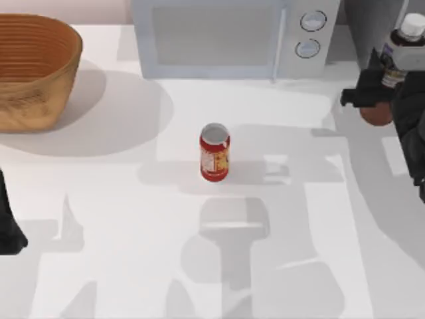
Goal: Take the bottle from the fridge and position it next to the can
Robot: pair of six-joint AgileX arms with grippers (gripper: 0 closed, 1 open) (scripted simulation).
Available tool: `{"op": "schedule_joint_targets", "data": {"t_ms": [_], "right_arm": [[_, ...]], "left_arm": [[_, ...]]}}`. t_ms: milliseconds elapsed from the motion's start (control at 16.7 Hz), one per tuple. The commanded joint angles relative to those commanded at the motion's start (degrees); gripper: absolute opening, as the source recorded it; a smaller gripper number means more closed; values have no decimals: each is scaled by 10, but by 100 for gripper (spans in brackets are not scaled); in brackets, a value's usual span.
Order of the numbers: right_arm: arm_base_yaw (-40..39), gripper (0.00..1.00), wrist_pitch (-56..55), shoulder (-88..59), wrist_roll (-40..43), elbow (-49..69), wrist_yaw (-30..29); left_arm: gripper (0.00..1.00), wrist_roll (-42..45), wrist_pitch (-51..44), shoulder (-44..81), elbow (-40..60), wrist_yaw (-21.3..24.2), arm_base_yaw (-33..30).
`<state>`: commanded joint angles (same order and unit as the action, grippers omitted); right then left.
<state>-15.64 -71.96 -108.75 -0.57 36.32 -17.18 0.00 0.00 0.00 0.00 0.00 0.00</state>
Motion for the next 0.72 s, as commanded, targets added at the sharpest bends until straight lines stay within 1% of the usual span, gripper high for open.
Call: {"op": "schedule_joint_targets", "data": {"t_ms": [180,240,360,480,720], "right_arm": [[-120,0,-36,-24,2,-13,-119],[-150,0,-45,-29,3,-16,-149],[-191,0,-58,-35,4,-23,-190],[-208,0,-62,-36,4,-26,-207],[-206,0,-61,-35,3,-24,-205]], "left_arm": [[100,0,0,0,0,0,0],[100,0,0,0,0,0,0],[100,0,0,0,0,0,0],[100,0,0,0,0,0,0],[100,0,0,0,0,0,0]]}}
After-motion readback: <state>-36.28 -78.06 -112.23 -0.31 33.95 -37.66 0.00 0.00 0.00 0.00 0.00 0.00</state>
